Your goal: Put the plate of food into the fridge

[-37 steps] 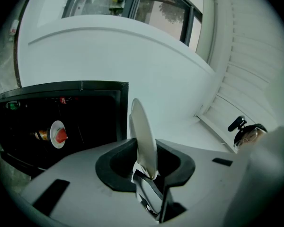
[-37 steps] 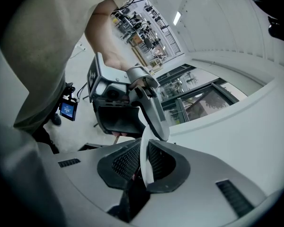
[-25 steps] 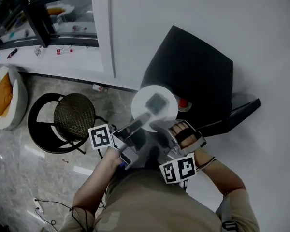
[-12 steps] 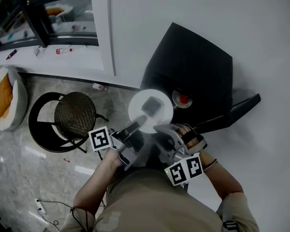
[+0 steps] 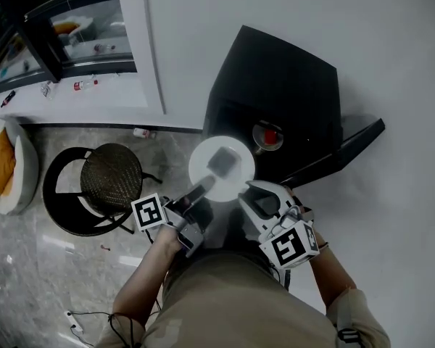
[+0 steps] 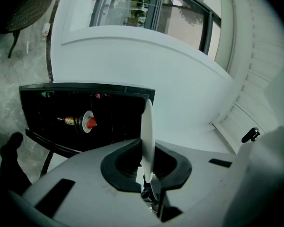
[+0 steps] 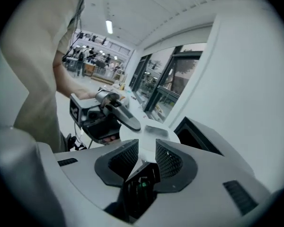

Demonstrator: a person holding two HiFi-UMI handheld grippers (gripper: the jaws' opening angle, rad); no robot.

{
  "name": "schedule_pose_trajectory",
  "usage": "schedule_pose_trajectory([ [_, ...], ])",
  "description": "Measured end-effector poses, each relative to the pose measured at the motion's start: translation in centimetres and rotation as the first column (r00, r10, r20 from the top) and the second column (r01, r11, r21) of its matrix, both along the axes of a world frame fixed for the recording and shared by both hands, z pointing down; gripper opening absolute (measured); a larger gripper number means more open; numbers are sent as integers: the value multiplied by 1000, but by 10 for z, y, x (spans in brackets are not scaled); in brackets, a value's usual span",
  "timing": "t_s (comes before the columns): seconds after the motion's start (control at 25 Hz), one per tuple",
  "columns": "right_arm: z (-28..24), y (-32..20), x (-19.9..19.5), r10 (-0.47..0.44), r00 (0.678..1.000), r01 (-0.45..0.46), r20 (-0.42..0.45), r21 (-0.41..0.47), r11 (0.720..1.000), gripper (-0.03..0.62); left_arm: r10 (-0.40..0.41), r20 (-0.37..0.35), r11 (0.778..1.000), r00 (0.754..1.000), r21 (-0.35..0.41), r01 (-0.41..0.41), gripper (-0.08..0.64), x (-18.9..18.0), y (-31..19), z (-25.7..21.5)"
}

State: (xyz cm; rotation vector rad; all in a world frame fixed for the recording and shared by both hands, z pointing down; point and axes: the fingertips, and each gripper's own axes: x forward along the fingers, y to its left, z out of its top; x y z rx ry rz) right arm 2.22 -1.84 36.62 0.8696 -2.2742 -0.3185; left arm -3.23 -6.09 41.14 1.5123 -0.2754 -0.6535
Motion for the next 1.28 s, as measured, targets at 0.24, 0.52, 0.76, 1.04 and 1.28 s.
schedule_pose_trajectory([
  [0.24,-2,5,25,306,917,-244,255,-247,938,92,41,13,999,999,2,-41,18,-12,24,0],
  [0.52,16,19,23,457,832,-295,314,-448,844,92,54,38,998,998,12,-54,18,-25,43,3],
  [0.76,26,21,26,652,603,-184,460,-714,675,92,60,57,998,997,5,-60,18,-30,49,12],
  [1.04,41,23,40,789,335,64,516,-848,527,100,111,74,994,991,9,-112,18,-14,61,15],
  [1.28,57,26,62,833,265,89,486,-872,481,98,144,90,990,986,-1,-144,18,10,64,17],
])
